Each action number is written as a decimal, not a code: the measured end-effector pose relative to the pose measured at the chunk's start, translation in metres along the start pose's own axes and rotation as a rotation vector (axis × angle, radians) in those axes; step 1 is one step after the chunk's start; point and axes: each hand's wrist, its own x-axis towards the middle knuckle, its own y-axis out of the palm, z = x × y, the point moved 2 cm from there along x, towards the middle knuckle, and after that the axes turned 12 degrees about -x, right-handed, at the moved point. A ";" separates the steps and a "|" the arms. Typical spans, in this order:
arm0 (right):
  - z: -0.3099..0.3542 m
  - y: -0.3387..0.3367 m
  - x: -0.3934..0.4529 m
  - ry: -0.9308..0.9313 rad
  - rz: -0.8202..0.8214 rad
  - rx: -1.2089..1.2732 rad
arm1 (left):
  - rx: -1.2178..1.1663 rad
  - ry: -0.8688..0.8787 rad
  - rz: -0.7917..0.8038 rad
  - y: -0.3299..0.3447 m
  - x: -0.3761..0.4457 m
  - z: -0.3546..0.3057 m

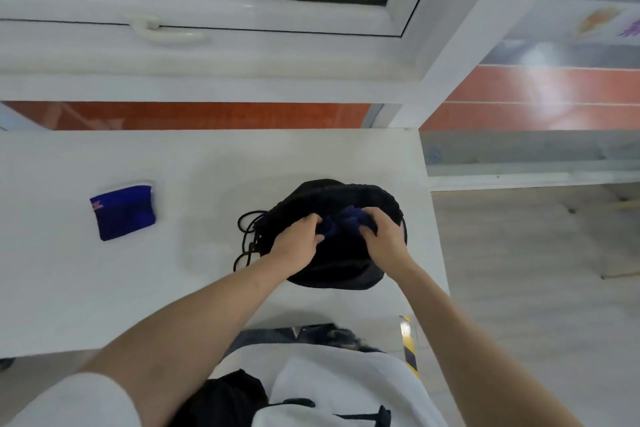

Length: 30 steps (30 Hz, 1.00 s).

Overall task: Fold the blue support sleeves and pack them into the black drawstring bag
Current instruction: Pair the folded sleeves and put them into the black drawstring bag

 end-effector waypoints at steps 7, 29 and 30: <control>-0.017 0.006 0.033 -0.202 0.164 -0.321 | 0.335 0.013 0.014 0.006 0.010 0.007; -0.022 0.016 0.028 -0.464 0.056 -0.565 | 0.488 0.105 -0.124 0.020 0.005 -0.008; -0.019 0.013 0.022 -0.482 0.028 -0.577 | 0.493 0.120 -0.153 0.018 -0.002 -0.010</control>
